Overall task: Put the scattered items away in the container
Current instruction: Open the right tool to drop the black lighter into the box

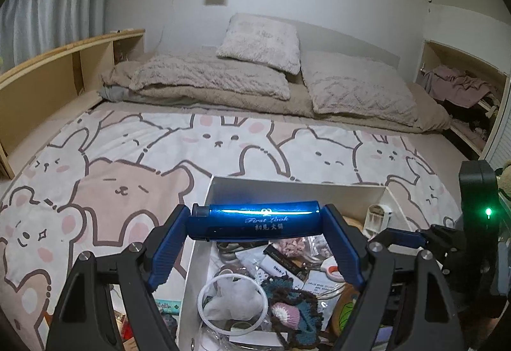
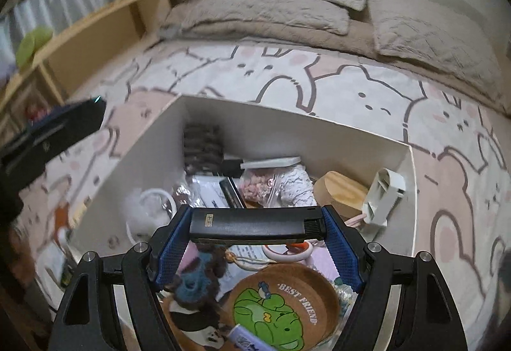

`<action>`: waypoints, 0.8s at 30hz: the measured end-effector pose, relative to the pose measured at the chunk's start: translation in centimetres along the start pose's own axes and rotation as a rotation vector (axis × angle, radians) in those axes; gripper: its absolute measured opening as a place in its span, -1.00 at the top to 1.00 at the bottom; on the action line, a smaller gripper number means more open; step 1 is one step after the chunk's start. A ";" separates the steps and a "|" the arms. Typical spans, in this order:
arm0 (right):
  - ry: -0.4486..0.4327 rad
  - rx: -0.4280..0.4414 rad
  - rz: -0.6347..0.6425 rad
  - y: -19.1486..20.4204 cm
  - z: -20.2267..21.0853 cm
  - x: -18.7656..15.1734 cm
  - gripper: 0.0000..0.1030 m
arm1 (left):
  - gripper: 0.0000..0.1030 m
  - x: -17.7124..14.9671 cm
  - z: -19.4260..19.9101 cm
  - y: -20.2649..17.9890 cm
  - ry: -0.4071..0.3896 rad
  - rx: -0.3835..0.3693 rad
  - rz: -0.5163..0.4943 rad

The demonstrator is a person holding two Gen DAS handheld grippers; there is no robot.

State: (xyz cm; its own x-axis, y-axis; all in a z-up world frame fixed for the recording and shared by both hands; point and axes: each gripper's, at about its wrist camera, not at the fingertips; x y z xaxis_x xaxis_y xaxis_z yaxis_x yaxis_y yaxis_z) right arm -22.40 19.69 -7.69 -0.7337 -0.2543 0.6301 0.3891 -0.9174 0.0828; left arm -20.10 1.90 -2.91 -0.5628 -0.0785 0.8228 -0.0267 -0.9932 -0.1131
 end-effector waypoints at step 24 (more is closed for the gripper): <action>-0.060 0.062 -0.004 -1.1 1.8 -1.8 -0.94 | -0.61 -1.7 -4.0 -0.7 0.158 -0.012 -0.045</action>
State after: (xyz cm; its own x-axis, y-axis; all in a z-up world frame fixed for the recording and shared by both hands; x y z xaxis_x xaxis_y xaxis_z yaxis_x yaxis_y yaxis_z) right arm -20.53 21.76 -7.51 -0.7013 -0.2297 0.6748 0.4210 -0.8974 0.1321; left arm -22.48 3.10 -6.46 -0.6836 -0.0189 0.7296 -0.0638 -0.9943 -0.0856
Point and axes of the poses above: each gripper's, at about its wrist camera, not at the fingertips, and z roughly against the way its jaws point, y to its left, x to its top, and after that the axes turned 2 degrees about -y, right-handed
